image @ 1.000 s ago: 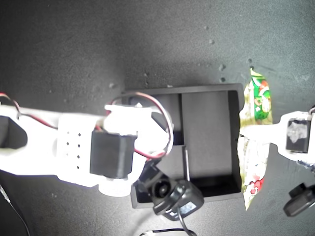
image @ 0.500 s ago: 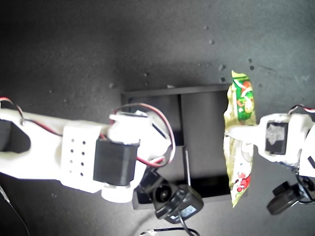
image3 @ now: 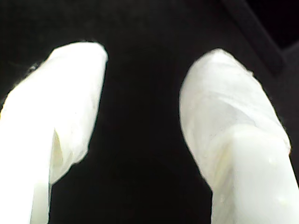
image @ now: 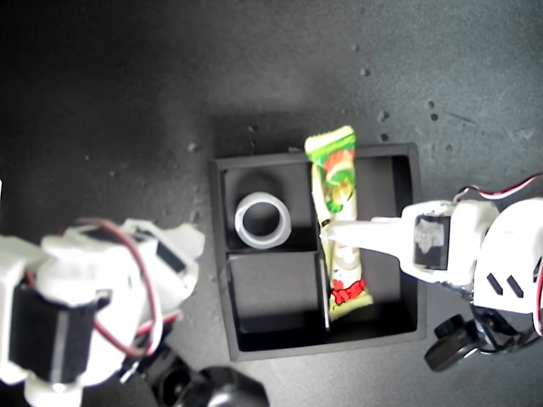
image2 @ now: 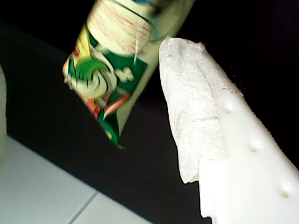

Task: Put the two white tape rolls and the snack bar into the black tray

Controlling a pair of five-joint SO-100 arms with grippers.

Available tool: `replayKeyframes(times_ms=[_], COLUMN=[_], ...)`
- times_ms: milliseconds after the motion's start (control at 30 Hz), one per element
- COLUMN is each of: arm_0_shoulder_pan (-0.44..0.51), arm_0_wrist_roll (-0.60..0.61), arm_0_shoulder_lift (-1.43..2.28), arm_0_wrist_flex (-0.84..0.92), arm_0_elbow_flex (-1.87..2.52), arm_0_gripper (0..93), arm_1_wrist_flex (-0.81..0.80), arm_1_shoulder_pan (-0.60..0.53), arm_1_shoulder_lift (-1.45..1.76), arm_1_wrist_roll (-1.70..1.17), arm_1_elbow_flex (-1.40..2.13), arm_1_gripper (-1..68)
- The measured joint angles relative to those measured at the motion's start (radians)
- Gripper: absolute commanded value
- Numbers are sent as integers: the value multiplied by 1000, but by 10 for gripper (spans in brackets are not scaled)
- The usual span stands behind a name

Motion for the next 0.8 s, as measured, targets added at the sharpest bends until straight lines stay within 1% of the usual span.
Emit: replayKeyframes(times_ms=[67, 100, 233, 367, 433, 567, 800], arm_0_shoulder_pan=[64, 86, 140, 155, 164, 164, 158], arm_0_wrist_roll=[-44, -60, -143, -207, -232, -253, -253], arm_0_shoulder_lift=[9, 11, 32, 137, 195, 268, 273], arm_0_wrist_flex=[-43, -66, -186, -370, -469, -614, -735], arm_0_elbow_flex=[51, 80, 244, 500, 646, 850, 891], arm_0_gripper=[126, 126, 127, 126, 126, 126, 127], arm_1_wrist_flex=[26, 46, 150, 206, 213, 213, 186], arm_1_shoulder_pan=[6, 12, 44, 66, 89, 127, 193], arm_1_shoulder_lift=[0, 0, 0, 9, 57, 195, 502], arm_1_wrist_roll=[0, 6, 86, 210, 273, 376, 512], arm_1_elbow_flex=[0, 0, -37, -37, -3, 100, 391], arm_1_gripper=[165, 162, 134, -1, -2, -3, -3])
